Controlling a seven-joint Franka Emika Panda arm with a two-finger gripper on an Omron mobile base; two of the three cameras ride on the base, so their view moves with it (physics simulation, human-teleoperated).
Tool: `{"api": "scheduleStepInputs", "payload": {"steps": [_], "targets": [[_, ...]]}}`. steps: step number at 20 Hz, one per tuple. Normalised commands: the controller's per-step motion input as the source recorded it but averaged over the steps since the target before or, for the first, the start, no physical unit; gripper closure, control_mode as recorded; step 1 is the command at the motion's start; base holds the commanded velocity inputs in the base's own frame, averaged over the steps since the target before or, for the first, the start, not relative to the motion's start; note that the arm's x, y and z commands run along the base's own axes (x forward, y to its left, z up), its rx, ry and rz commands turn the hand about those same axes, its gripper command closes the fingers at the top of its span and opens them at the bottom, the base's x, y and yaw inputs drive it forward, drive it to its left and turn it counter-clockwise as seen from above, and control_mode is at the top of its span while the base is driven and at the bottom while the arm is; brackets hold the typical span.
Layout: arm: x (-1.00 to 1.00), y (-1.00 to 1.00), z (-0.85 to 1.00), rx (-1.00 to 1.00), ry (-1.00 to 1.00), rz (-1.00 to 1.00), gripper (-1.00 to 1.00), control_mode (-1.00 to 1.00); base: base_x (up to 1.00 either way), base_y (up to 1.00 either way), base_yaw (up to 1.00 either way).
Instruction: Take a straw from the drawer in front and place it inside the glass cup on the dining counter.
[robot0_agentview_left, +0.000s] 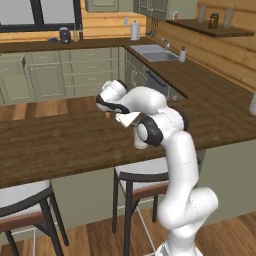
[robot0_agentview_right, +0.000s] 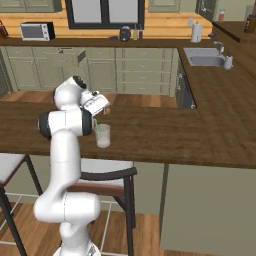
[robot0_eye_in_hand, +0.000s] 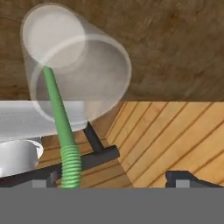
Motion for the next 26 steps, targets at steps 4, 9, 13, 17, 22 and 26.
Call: {"api": "scheduleStepInputs", "payload": {"steps": [4,9,13,17,22,26], "targets": [[-0.26,0.0,0.02,0.21,0.0,-0.08,-1.0,-1.0,0.0,0.0,0.0],[-0.26,0.0,0.01,0.22,0.0,-0.08,-1.0,-1.0,0.0,0.0,0.0],[-0.02,-0.01,0.0,0.17,0.0,-0.09,-1.0,-1.0,0.0,0.0,0.0],[0.0,0.0,0.0,0.11,0.0,-0.08,-1.0,-1.0,0.0,0.0,0.0],[0.1,-0.03,0.0,0.05,0.0,-0.09,-1.0,-1.0,0.0,0.0,0.0],[0.18,-0.09,-0.02,0.03,0.0,-0.08,-1.0,-1.0,0.0,0.0,0.0]]}}
